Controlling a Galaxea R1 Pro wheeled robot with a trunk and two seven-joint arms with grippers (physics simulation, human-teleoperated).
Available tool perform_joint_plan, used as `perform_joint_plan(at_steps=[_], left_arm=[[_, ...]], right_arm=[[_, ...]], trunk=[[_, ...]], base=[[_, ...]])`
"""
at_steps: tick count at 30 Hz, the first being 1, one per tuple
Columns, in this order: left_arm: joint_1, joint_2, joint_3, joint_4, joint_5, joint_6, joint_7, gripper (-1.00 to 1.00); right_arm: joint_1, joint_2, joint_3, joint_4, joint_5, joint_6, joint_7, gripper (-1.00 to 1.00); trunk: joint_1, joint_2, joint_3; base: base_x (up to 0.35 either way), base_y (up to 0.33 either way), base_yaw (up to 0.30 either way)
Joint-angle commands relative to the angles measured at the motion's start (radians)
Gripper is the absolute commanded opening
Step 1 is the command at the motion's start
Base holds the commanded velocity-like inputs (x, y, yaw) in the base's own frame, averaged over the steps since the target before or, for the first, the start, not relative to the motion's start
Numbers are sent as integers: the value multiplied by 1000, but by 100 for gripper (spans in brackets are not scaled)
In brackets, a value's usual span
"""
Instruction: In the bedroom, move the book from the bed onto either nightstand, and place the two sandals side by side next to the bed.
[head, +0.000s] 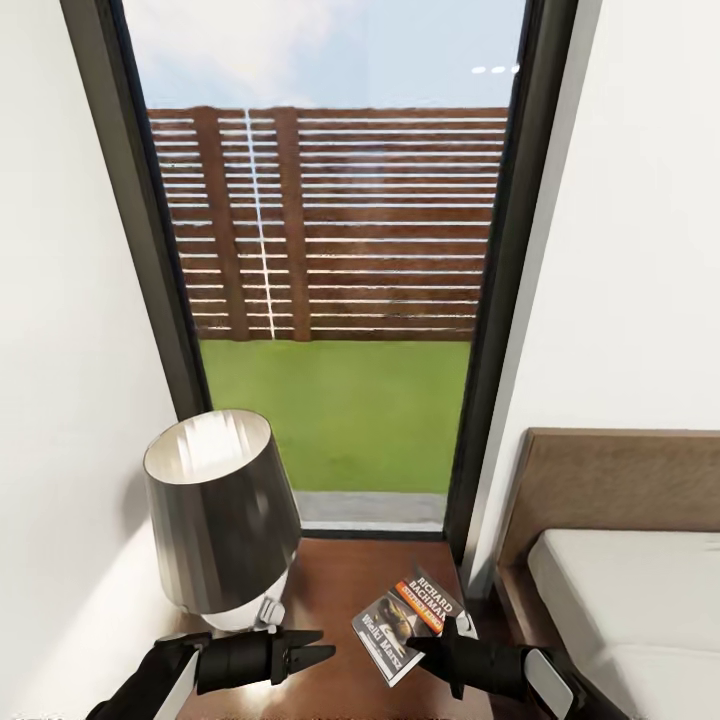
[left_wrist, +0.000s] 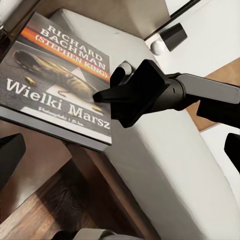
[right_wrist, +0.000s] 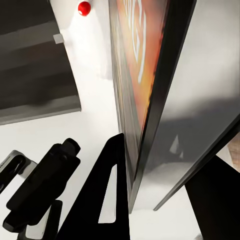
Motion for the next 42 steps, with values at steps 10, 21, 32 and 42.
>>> perform_joint_plan(at_steps=[10, 21, 32, 42], left_arm=[[-1, 1, -5, 0, 9, 10, 1, 100], [0, 0, -5, 0, 9, 10, 1, 100], [0, 0, -5, 0, 9, 10, 1, 100], [0, 0, -5, 0, 9, 10, 1, 100]], right_arm=[[-1, 0, -2, 0, 1, 3, 5, -100], [-1, 2, -1, 1, 1, 3, 5, -100], [-1, 2, 2, 1, 1, 3, 4, -100], [-1, 2, 2, 0, 1, 3, 4, -100]], trunk=[[38, -71, -32], [81, -148, -67], [123, -225, -101], [161, -295, -133]], base=[[0, 0, 0], [0, 0, 0], [0, 0, 0], [0, 0, 0]])
